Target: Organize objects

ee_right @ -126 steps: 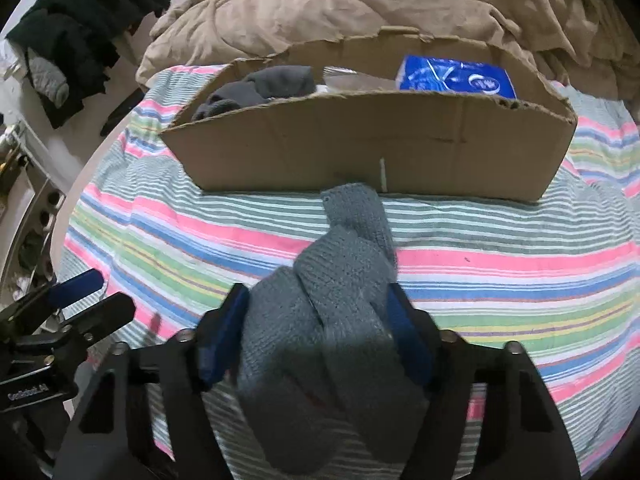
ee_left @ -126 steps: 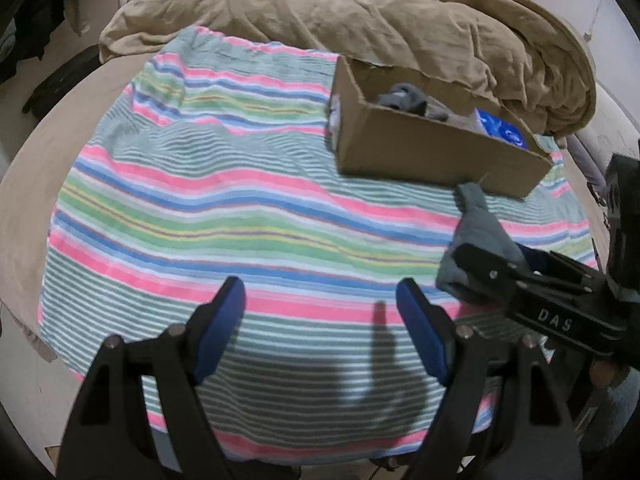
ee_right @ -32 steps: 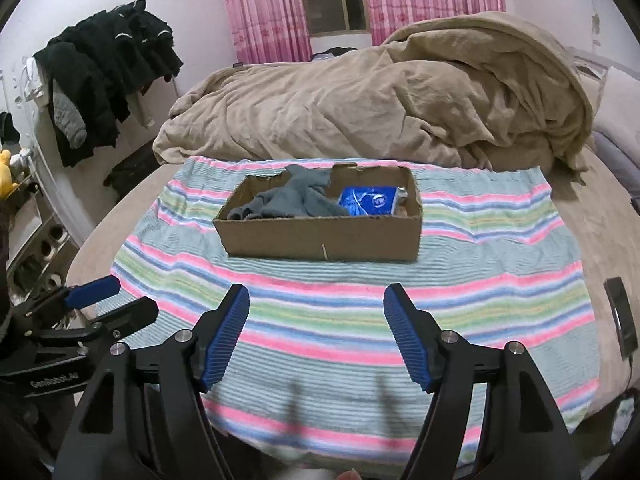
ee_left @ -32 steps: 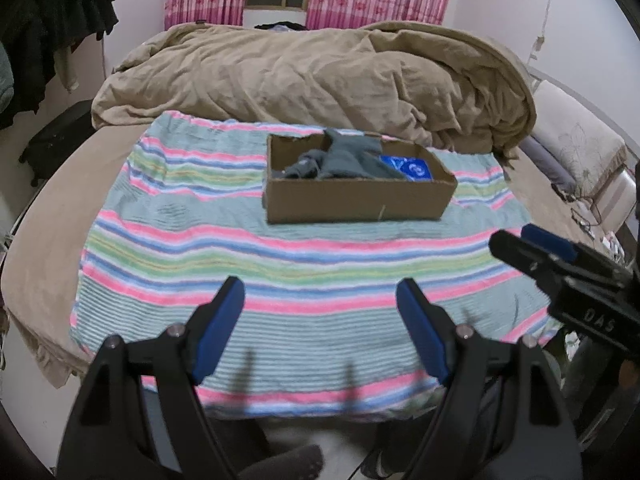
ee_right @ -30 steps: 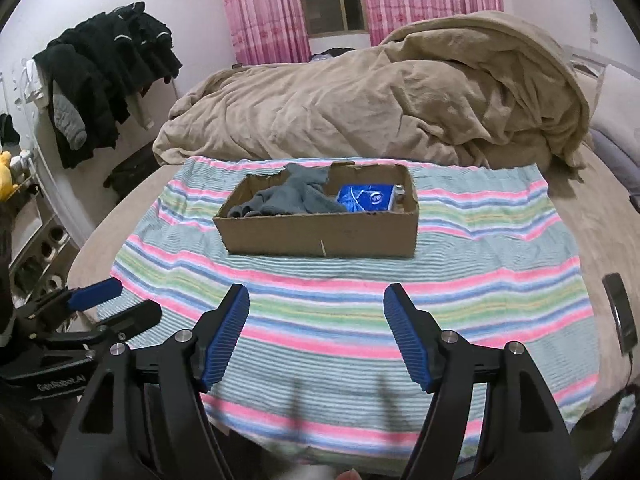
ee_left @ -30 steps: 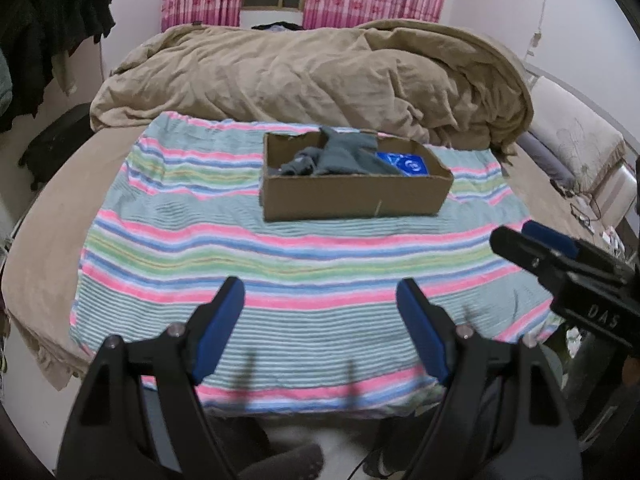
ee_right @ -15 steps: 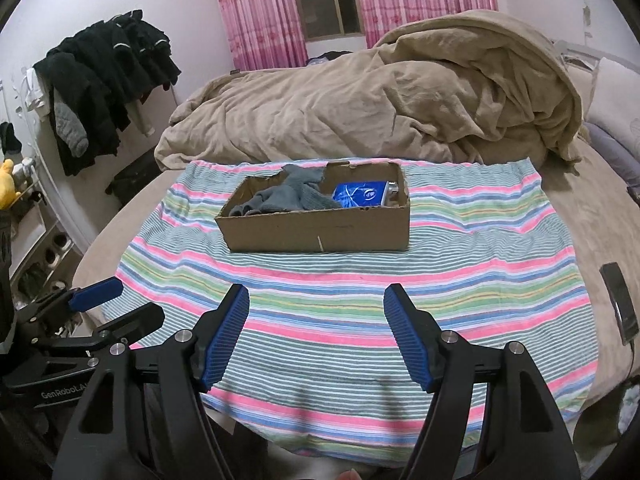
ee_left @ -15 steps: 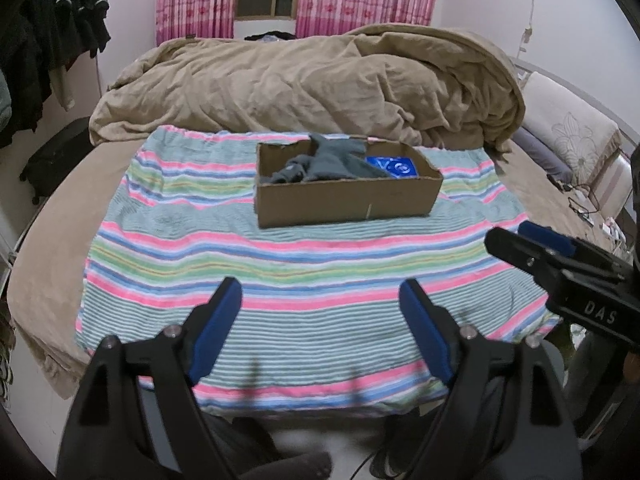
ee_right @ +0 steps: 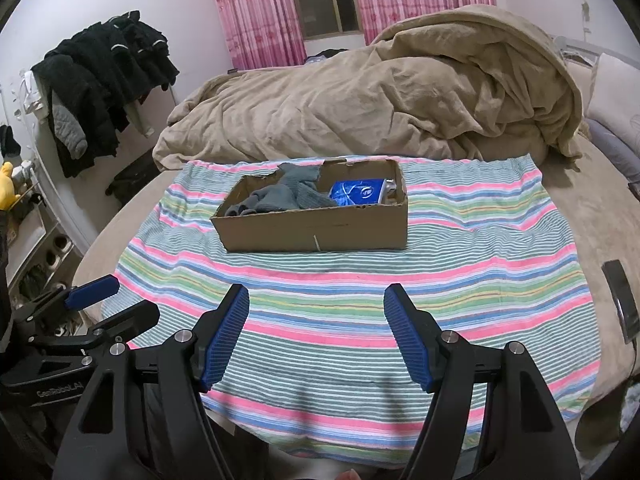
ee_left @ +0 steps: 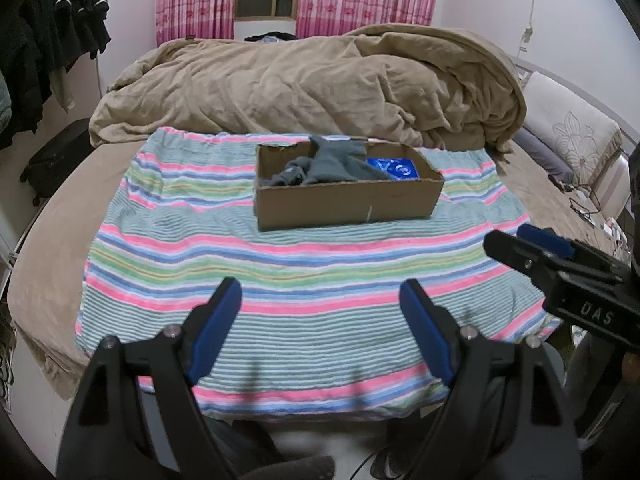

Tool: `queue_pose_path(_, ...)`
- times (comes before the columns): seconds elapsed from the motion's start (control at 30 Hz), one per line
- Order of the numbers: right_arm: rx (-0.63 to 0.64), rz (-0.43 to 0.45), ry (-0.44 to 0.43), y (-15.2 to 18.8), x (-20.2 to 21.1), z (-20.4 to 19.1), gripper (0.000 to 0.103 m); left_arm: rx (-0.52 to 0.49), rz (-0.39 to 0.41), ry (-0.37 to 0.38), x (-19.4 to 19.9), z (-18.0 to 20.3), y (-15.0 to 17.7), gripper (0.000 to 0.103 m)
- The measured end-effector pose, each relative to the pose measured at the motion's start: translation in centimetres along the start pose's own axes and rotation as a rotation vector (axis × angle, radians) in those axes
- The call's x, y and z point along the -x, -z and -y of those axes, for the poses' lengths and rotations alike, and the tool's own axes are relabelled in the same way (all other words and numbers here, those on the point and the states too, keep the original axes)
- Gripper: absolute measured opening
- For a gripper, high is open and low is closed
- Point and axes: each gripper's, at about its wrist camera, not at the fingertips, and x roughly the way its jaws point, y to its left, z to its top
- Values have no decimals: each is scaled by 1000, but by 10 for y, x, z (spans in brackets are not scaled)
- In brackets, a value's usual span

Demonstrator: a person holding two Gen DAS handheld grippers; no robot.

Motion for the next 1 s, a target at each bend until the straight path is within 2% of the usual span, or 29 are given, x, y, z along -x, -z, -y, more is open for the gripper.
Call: queue_pose_path(1.0, -3, -6, 0, -1, -5, 6, 73, 31, -9, -5, -11, -8, -3, 88)
